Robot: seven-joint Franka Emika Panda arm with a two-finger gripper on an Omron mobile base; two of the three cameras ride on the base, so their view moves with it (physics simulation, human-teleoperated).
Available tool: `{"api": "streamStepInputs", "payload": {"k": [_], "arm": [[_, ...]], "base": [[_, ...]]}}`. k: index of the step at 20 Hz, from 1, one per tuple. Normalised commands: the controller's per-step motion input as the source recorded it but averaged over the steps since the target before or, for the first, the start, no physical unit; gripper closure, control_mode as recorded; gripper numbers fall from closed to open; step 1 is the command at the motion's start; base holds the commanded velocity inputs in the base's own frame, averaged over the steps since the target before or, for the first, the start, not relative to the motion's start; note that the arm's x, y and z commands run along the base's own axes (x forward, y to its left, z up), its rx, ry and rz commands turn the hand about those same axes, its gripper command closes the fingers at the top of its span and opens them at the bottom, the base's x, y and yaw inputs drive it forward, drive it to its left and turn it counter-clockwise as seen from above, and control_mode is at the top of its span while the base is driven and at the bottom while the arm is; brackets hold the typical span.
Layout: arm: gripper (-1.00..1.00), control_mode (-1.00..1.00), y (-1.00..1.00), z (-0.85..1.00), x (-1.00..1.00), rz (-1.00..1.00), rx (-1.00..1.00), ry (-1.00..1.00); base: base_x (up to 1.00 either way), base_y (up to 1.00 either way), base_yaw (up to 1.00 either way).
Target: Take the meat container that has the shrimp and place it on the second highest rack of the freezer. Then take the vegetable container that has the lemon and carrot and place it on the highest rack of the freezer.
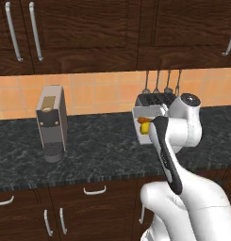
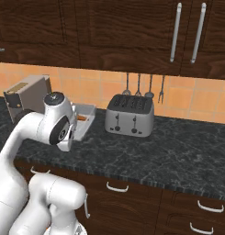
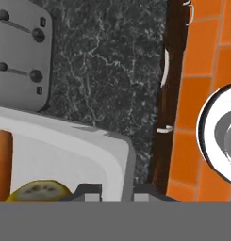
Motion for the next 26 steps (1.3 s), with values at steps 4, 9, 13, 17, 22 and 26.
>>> {"api": "streamStepInputs", "payload": {"k": [4, 9, 13, 17, 22, 26], "arm": [[1.00, -1.00, 0.00, 0.01, -1.00, 0.00, 0.00, -0.23], [1.00, -1.00, 0.00, 0.02, -1.00, 0.00, 0.00, -0.08], [1.00, 1.00, -0.01, 0.29, -0.38, 0.00, 0.00, -0.03], [1.00, 1.00, 0.00, 0.00, 0.00, 0.00, 0.00, 0.00], [1.00, 1.00, 0.00, 0.00, 0.00, 0.00, 0.00, 0.00], [1.00, 1.00, 0.00, 0.00, 0.00, 0.00, 0.00, 0.00]], "base": [[0.00, 0.00, 0.00], [0.00, 0.00, 0.00], [-0.28, -0.06, -0.04], [-0.67, -0.35, -0.35], [-0.26, -0.22, -0.57], [-0.05, -0.11, -0.63]]}}
